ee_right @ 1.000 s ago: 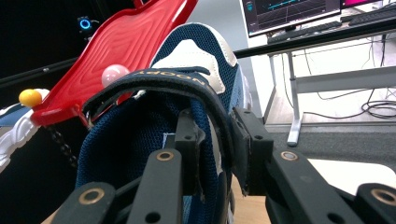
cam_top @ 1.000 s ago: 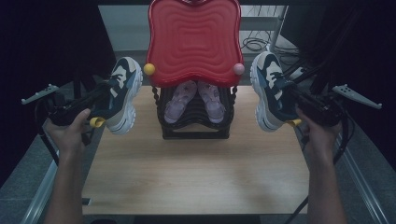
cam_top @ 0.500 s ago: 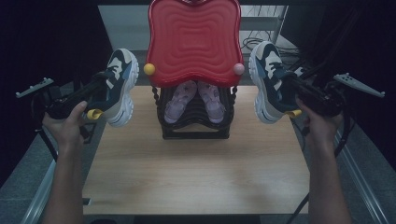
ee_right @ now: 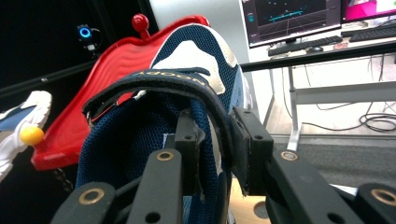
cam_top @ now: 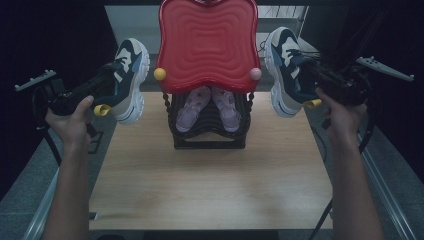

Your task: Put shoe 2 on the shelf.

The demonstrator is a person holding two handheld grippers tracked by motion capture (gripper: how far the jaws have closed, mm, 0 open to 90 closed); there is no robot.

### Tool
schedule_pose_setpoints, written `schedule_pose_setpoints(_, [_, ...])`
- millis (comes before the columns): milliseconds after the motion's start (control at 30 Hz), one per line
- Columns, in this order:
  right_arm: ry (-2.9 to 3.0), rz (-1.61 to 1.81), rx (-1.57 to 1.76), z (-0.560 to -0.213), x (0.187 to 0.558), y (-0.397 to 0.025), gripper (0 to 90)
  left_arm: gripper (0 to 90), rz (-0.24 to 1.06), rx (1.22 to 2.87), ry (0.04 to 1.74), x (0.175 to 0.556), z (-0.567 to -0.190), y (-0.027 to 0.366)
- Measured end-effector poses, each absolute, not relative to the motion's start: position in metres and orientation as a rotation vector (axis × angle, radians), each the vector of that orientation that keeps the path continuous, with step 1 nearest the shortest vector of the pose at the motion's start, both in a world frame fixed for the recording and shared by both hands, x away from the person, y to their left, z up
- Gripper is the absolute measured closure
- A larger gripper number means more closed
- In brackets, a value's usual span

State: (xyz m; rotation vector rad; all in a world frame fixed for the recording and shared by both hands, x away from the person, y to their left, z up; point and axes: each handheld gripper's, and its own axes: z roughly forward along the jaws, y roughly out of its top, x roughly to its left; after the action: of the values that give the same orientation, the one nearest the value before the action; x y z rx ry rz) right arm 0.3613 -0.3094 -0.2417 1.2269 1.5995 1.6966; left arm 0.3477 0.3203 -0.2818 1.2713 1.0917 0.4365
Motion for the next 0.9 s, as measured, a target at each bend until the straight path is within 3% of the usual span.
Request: schedule_pose_setpoints(900, [1.566,1.736,1.164,-0.2,0.373,-0.277,73.3,72.5,0.479,1.28,1.043,0.368,-0.23,0.295])
